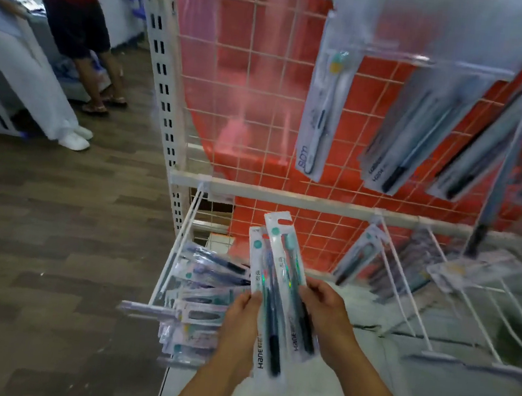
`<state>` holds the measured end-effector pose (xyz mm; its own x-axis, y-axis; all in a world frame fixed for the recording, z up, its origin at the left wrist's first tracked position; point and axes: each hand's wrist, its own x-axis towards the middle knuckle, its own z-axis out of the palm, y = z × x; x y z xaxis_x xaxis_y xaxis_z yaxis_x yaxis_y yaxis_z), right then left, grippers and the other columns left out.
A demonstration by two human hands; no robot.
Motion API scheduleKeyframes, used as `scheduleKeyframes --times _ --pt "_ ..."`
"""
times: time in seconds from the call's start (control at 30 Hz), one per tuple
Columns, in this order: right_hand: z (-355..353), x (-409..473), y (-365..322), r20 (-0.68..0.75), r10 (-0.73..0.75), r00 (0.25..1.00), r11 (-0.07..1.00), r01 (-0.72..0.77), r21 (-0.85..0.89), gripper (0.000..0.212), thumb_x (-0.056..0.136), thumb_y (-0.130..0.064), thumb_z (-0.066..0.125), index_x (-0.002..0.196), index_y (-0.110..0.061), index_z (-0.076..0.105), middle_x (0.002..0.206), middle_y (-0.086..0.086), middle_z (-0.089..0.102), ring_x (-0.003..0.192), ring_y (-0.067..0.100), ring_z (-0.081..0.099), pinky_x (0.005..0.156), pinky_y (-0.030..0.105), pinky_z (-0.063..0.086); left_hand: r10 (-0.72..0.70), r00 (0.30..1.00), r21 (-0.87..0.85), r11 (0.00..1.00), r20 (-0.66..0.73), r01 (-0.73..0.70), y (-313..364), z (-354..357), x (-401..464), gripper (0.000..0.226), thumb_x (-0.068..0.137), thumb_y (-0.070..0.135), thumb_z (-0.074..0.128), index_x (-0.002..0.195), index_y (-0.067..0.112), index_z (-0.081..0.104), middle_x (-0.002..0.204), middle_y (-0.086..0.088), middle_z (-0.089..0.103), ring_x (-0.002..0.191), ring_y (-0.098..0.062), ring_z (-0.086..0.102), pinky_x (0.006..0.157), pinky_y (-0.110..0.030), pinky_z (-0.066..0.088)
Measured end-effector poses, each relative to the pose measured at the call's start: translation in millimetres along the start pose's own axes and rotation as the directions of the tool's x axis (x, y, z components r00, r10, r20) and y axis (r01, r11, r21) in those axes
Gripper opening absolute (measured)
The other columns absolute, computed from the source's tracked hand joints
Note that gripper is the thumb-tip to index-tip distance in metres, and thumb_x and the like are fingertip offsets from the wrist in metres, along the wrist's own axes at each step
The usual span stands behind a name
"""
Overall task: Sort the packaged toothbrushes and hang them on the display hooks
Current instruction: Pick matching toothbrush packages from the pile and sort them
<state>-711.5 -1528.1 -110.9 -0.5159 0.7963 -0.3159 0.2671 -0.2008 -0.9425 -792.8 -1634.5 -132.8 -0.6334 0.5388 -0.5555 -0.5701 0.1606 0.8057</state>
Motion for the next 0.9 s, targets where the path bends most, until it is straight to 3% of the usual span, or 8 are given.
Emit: scheduleKeyframes --times 0.17,0.27,0.37,0.5,0.6,0.8,0.9 --pt "-25.2 -15.4 -23.8 -0.04 -0.081 0.996 0.993 0.084 0.086 0.012 0.091 -0.007 0.06 0.098 -0.015 0.065 0.092 0.002 0.072 0.08 0.011 0.069 0.066 0.019 0.052 0.177 0.978 0.109 0.976 0.107 -0.189 25.4 32.9 -21.9 0.019 0.09 0.014 0.063 0.109 0.02 0.066 0.099 -0.002 0.074 0.094 -0.021 0.07 0.09 -0.045 0.054" --pt "-45.8 -22.7 -37.0 -0.105 -0.111 0.988 0.987 0.122 0.103 0.012 0.09 -0.009 0.061 0.095 -0.02 0.064 0.093 0.001 0.072 0.087 0.016 0.069 0.076 0.027 0.054 0.209 0.97 0.106 0.969 0.126 -0.223 35.6 58.0 -36.9 0.019 0.09 0.012 0.064 0.107 0.02 0.065 0.097 0.002 0.074 0.091 -0.015 0.07 0.081 -0.033 0.057" --pt "-66.7 -30.2 -50.5 -0.13 -0.165 0.978 0.981 0.176 0.079 0.013 0.091 -0.009 0.06 0.097 -0.02 0.061 0.091 -0.003 0.071 0.084 0.009 0.067 0.072 0.022 0.053 0.248 0.958 0.116 0.957 0.143 -0.265 39.3 80.3 -47.1 0.018 0.09 0.009 0.063 0.103 0.02 0.066 0.095 0.003 0.075 0.085 -0.01 0.071 0.07 -0.022 0.054" --pt "-100.2 -39.8 -61.7 -0.167 -0.205 0.964 0.974 0.218 0.063 0.014 0.09 -0.008 0.061 0.099 -0.019 0.06 0.088 -0.006 0.068 0.079 0.003 0.065 0.068 0.013 0.051 0.28 0.945 0.15 0.94 0.168 -0.306 40.3 113.4 -61.3 0.018 0.09 0.011 0.062 0.101 0.025 0.066 0.098 0.003 0.075 0.089 -0.013 0.071 0.078 -0.03 0.055" --pt "-120.8 -44.6 -65.2 -0.159 -0.231 0.96 0.969 0.241 0.048 0.018 0.088 -0.007 0.062 0.094 -0.024 0.061 0.093 -0.004 0.072 0.085 0.007 0.068 0.076 0.023 0.054 0.296 0.94 0.103 0.943 0.171 -0.316 41.0 133.3 -74.1 0.018 0.091 0.009 0.06 0.104 0.02 0.065 0.093 0.003 0.076 0.085 -0.013 0.072 0.074 -0.028 0.055" --pt "-142.5 -52.6 -70.2 -0.062 -0.244 0.968 0.969 0.246 0.025 0.018 0.09 -0.005 0.059 0.098 -0.021 0.061 0.094 -0.004 0.071 0.083 0.005 0.068 0.073 0.022 0.054 0.326 0.937 0.053 0.941 0.122 -0.334 40.5 152.5 -94.4 0.018 0.094 0.007 0.055 0.108 0.014 0.064 0.097 -0.005 0.074 0.09 -0.023 0.07 0.077 -0.037 0.056" --pt "-144.2 -56.4 -71.5 -0.023 -0.242 0.97 0.97 0.243 0.009 0.02 0.089 -0.004 0.058 0.096 -0.022 0.062 0.093 -0.004 0.071 0.084 0.006 0.068 0.073 0.022 0.054 0.341 0.936 0.033 0.938 0.088 -0.345 43.2 151.6 -98.9 0.017 0.096 0.015 0.053 0.107 0.015 0.066 0.096 -0.005 0.074 0.09 -0.024 0.07 0.081 -0.043 0.057"
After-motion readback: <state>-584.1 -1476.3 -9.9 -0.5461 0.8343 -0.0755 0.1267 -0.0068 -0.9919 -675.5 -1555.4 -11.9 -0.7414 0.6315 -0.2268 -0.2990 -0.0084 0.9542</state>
